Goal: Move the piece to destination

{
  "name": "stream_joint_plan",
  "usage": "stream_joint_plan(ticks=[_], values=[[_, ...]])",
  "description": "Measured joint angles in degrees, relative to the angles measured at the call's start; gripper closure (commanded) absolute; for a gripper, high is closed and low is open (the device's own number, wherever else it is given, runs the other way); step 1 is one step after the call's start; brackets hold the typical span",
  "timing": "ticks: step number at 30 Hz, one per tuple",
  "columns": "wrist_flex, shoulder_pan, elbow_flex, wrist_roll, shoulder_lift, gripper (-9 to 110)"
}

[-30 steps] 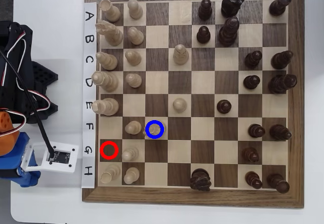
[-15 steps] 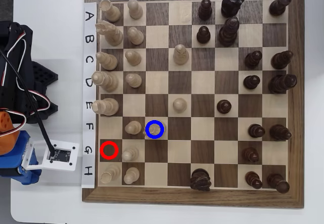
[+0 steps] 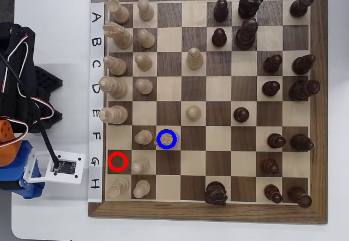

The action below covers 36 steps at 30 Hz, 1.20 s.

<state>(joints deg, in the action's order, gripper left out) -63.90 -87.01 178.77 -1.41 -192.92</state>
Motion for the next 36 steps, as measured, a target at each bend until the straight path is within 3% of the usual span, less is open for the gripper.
stream_joint_plan(ticks=[36], values=[[0.00,-1.05,0.53,0.53,0.00,101]])
